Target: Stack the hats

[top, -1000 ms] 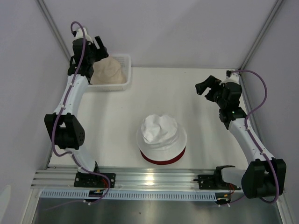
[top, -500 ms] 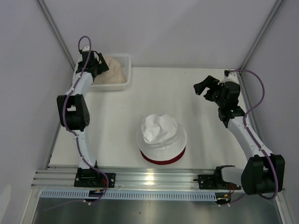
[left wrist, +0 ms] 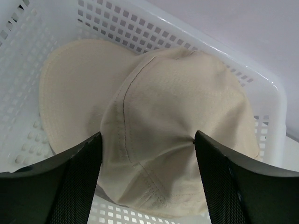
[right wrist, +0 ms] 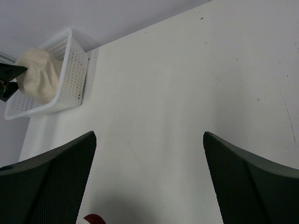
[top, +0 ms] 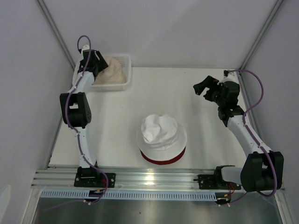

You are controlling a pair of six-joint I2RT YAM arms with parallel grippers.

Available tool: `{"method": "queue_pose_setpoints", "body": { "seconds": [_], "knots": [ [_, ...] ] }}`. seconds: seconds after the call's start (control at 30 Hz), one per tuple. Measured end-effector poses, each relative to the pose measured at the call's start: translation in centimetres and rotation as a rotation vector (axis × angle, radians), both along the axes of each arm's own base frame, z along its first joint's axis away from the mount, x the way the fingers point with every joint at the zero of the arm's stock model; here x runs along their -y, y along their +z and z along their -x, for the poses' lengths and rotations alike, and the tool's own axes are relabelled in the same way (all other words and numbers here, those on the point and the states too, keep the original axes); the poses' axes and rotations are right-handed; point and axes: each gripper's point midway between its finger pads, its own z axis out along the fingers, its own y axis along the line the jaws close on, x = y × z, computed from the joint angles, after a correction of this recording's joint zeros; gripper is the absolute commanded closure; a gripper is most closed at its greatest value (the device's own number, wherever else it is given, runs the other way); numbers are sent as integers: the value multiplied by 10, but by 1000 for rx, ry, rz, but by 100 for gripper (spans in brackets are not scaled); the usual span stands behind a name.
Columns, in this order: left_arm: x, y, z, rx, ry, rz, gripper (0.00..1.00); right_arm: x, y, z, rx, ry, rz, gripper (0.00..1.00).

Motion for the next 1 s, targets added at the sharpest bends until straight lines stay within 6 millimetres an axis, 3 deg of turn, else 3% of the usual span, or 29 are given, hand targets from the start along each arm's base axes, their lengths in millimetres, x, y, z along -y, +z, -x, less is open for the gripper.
{"method": "queue_pose_setpoints", "body": {
  "seconds": [0.23, 0.27, 0.43, 0.7, 0.83, 0.93, 1.0],
  "knots": [
    [-3, -11, -7, -5, 9, 19, 55, 0, -5, -3, -11, 3, -2, 1],
    [-4, -11, -7, -5, 10, 19, 69, 0, -7, -3, -16, 3, -4, 1],
    [-8, -12, -11, 9, 3, 34, 97, -1, -10, -4, -27, 5, -8, 1],
    [-1, -5, -15, 43, -45, 45, 99, 1, -10, -4, -27, -1, -8, 1],
    [12, 3, -4, 65, -99, 84, 99, 2, -10, -5, -27, -2, -9, 1],
    [28, 32, 12, 115, -151, 156, 99, 3, -9, -5, -24, -1, -10, 0],
    [41, 64, 21, 182, -192, 217, 99, 3, -7, -5, -21, 0, -12, 1]
  ]
}}
